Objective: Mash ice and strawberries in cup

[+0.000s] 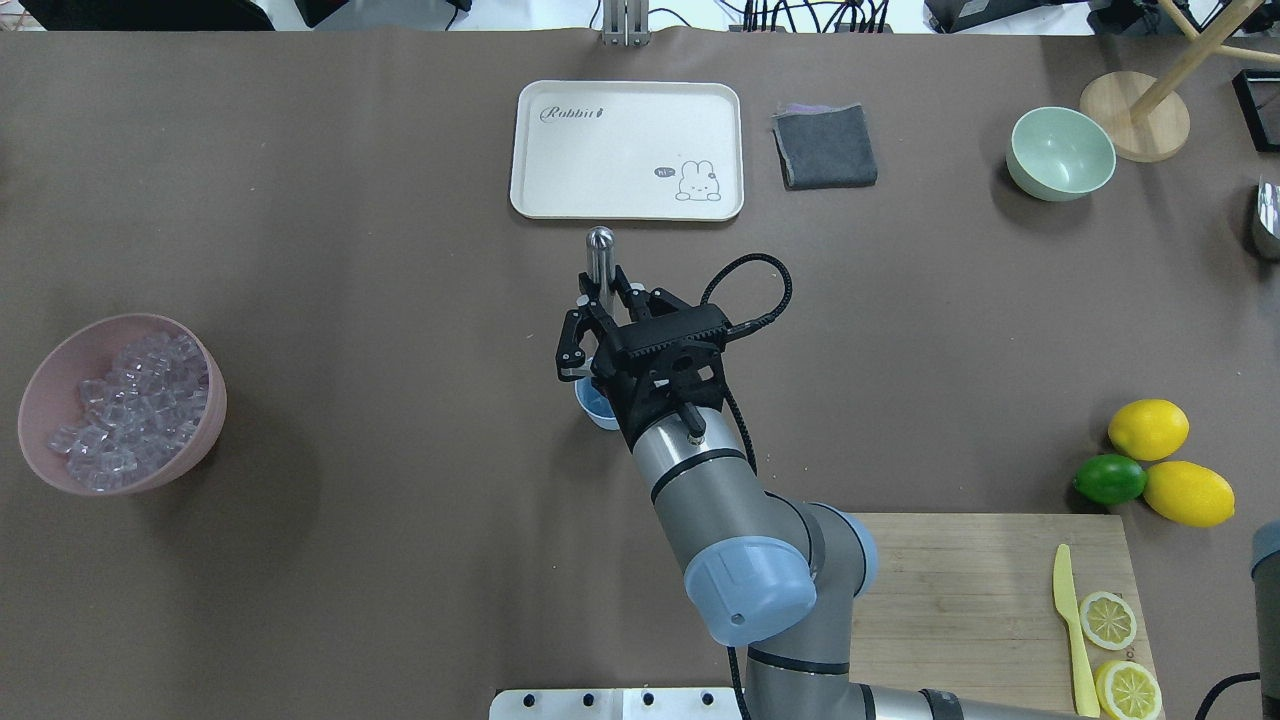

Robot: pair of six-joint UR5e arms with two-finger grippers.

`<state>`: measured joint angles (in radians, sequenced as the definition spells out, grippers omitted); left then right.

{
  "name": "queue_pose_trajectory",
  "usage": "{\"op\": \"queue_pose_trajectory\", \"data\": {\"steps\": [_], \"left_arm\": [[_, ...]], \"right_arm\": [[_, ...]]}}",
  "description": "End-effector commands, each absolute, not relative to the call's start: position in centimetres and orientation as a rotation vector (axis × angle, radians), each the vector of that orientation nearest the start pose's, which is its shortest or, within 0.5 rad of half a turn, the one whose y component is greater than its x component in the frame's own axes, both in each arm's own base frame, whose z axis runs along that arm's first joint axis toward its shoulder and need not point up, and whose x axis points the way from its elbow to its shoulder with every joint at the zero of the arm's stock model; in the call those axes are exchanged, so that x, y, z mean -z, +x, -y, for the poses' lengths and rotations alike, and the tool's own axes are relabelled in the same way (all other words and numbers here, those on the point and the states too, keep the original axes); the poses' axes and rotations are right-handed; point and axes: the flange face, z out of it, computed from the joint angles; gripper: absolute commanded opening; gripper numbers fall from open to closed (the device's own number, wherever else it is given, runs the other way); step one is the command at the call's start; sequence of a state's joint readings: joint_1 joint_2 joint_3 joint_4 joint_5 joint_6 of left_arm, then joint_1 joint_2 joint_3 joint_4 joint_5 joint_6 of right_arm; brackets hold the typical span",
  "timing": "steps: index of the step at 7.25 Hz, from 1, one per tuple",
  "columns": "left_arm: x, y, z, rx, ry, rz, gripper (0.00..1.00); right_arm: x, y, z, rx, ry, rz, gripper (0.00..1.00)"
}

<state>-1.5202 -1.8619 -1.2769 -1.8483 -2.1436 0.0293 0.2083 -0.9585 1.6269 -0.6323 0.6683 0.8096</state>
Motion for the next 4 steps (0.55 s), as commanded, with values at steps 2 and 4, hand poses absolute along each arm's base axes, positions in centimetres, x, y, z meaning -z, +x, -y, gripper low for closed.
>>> {"op": "queue_pose_trajectory", "data": {"steps": [2,4], "left_arm": [[-62.62,-4.74,63.54,-0.155,0.258,-0.570,0.98],[-62.52,-4.74,63.61,-0.154,0.259,-0.571,0.98]], "right_arm": [[-15.68,-54.23,33.46,-0.292,1.292,0.970,0.00],[-16.08,-54.40,33.04,-0.286,1.288,0.970,0.00]]}}
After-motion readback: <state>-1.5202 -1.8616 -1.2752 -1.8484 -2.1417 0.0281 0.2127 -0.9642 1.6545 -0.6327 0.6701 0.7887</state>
